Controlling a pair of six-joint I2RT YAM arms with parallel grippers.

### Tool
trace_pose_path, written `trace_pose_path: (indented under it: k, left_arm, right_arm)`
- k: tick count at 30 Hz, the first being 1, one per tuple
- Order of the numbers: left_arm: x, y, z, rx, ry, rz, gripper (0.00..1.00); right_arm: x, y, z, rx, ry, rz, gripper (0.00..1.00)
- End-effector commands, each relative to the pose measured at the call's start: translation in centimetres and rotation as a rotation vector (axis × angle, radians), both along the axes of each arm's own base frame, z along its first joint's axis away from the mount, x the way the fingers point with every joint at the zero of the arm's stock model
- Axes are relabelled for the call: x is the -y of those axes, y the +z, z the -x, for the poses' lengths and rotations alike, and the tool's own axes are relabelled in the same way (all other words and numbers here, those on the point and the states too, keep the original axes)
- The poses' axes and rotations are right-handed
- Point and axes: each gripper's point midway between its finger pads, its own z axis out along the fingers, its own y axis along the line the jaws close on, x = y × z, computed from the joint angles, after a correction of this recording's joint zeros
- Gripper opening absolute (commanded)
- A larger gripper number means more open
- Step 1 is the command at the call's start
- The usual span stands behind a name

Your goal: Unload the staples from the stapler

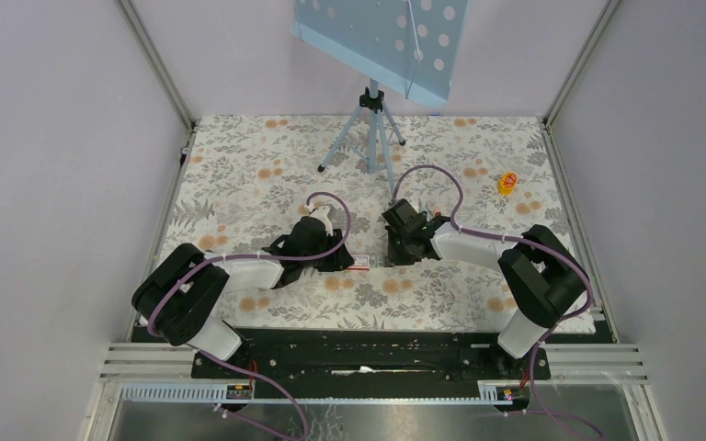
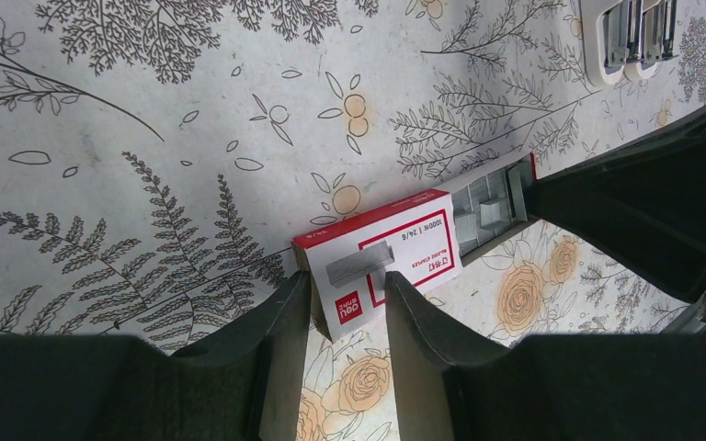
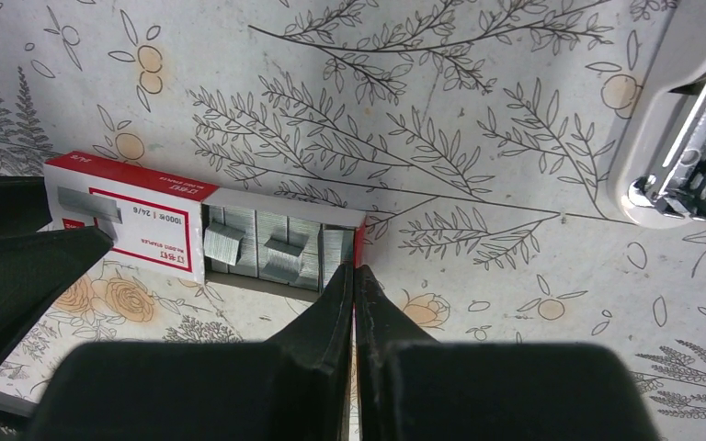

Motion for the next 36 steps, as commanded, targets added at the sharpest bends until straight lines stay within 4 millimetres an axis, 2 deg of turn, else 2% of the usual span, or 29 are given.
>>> trace_pose_path:
  k: [1, 30, 36]
  left_arm:
    - [0.7, 0.7, -0.5, 0.02, -0.02, 0.025, 0.4]
    - [0.8, 0.6, -0.3, 0.013, -0.023, 0.029, 0.39]
    - [0.5, 0.7, -0.3, 0.013, -0.011, 0.029, 0.39]
  right_arm:
    - [-2.4, 1.3, -0.8, 0.037, 0.035, -0.053, 0.0]
    - [-6.9, 1.4, -0.5, 0.046, 0.139, -0.073, 0.0]
    - [-7.1, 1.6, -0.3, 0.052, 0.147, -0.084, 0.03]
